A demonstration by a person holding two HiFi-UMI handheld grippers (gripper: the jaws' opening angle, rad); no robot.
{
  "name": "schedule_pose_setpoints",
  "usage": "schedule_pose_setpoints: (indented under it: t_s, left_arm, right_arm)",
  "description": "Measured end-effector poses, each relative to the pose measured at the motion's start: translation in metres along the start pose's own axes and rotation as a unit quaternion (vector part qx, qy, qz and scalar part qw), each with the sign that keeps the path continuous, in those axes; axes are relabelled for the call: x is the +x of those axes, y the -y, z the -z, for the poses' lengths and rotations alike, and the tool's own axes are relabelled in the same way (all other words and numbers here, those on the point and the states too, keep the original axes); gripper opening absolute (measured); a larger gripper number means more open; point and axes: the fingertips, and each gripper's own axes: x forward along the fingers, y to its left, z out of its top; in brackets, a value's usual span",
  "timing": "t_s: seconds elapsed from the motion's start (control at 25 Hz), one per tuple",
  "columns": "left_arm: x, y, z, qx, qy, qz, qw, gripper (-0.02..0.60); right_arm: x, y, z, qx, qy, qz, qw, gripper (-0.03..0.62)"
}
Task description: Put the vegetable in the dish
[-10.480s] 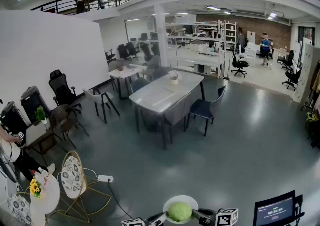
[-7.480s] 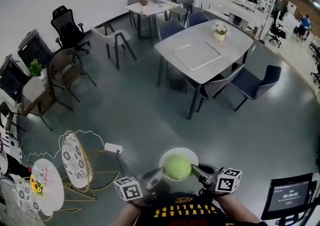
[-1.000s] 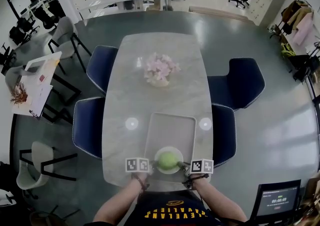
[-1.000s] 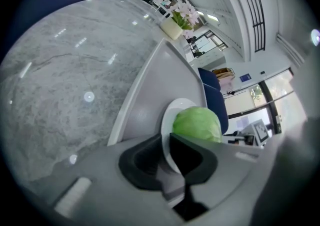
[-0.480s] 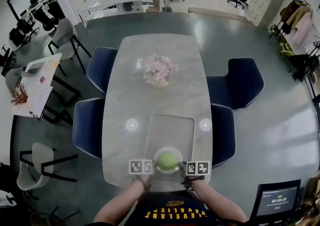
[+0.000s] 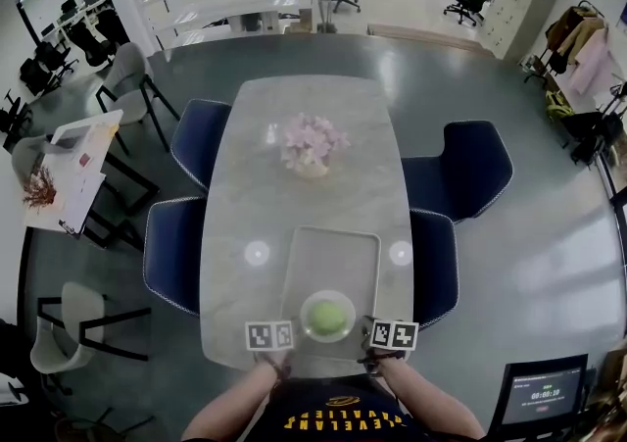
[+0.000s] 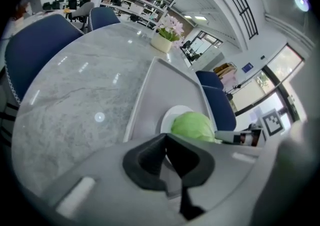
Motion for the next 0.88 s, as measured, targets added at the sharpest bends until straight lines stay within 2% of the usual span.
schedule_pose_setpoints:
  t_s: [0.16, 0.36, 0.56, 0.72, 0.88]
  left_arm:
    - [-0.011, 0.012, -0.003, -0.025, 0.031, 0.029, 0.9988, 0.002]
    - [-0.026, 0.042, -0.006, -0.014, 0.057, 0.060, 0.9964, 0.002]
    - [-0.051, 0.074, -0.008, 0.049, 0.078, 0.091, 0.9916, 0.002]
    - [-0.072, 0.086, -0.007, 0.095, 0.095, 0.102, 0.9857, 0.002]
    - [-0.097, 0.113, -0.010, 0.125, 0.126, 0.138, 0.9745, 0.000]
  right_arm:
    - [-0.010, 0.000, -0.006, 0.004, 0.024, -0.003, 1.000, 0.006]
    - [-0.031, -0.010, -0.018, -0.012, 0.058, -0.029, 0.998, 0.006]
    - [-0.057, -0.034, -0.032, -0.019, 0.116, -0.074, 0.990, 0.006]
    - [-0.072, -0.056, -0.034, -0.035, 0.143, -0.092, 0.985, 0.006]
    - [-0.100, -0.084, -0.037, -0.077, 0.171, -0.131, 0.973, 0.006]
